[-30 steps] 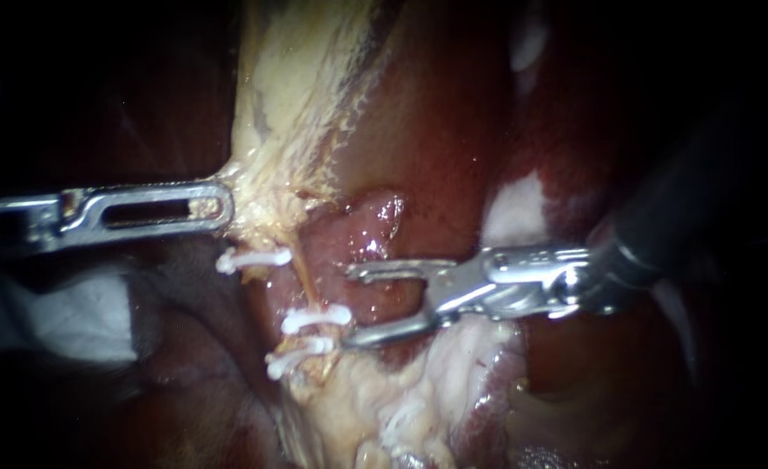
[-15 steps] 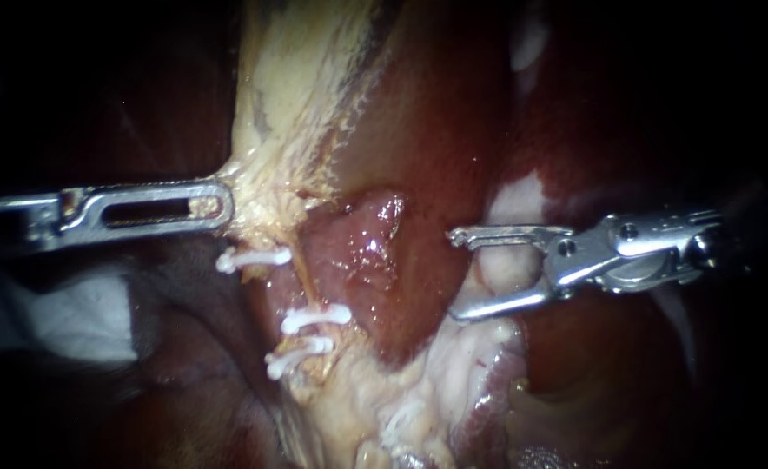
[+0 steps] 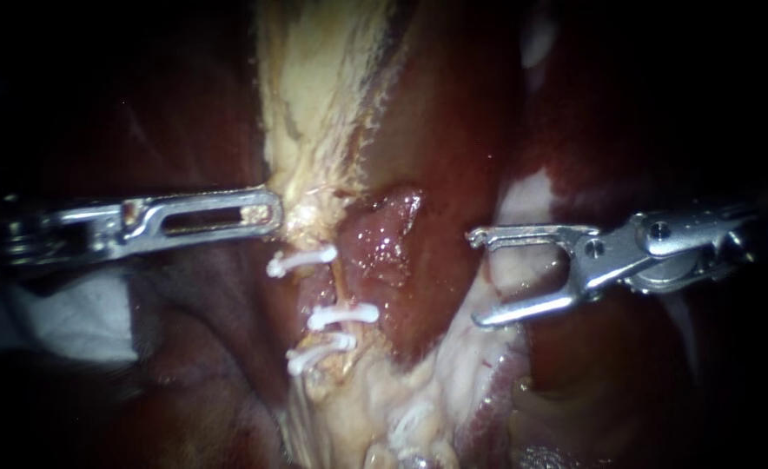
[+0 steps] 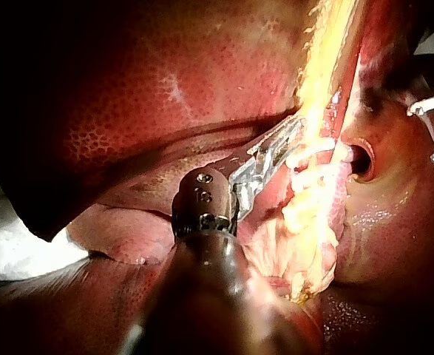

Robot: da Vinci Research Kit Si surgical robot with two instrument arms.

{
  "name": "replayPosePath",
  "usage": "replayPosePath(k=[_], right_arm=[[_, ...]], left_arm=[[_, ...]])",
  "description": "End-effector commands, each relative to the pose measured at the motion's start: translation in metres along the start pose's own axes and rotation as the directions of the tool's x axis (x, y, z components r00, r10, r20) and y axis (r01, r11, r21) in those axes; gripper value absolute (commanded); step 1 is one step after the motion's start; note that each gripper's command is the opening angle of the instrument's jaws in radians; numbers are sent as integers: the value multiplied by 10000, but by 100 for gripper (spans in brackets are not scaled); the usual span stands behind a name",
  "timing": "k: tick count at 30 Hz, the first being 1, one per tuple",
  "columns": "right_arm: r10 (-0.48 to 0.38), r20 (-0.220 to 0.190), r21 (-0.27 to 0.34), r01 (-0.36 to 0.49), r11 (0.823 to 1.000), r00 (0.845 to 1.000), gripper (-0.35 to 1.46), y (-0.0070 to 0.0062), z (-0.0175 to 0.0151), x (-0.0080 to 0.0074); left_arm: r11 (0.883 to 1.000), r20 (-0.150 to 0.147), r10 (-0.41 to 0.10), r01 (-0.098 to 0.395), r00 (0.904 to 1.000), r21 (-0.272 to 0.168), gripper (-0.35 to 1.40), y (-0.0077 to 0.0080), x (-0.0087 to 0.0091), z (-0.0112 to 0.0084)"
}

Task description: Going back first clip right tube

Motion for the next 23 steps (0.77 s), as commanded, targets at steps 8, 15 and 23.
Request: replayPosePath(k=[8,15,23], right_arm=[[-45,-6,14,45,10000,10000,60,-1,-4,3],[-38,-38,27,38,10000,10000,60,-2,-7,4],[-27,-40,38,27,10000,10000,60,-2,-9,6]], left_arm=[[10000,-161,39,-39,9999,-1,-35,-1,4,27],[10000,-193,44,-44,9998,-4,-35,1,3,33],[10000,-219,48,-49,9997,-20,-35,2,3,32]])
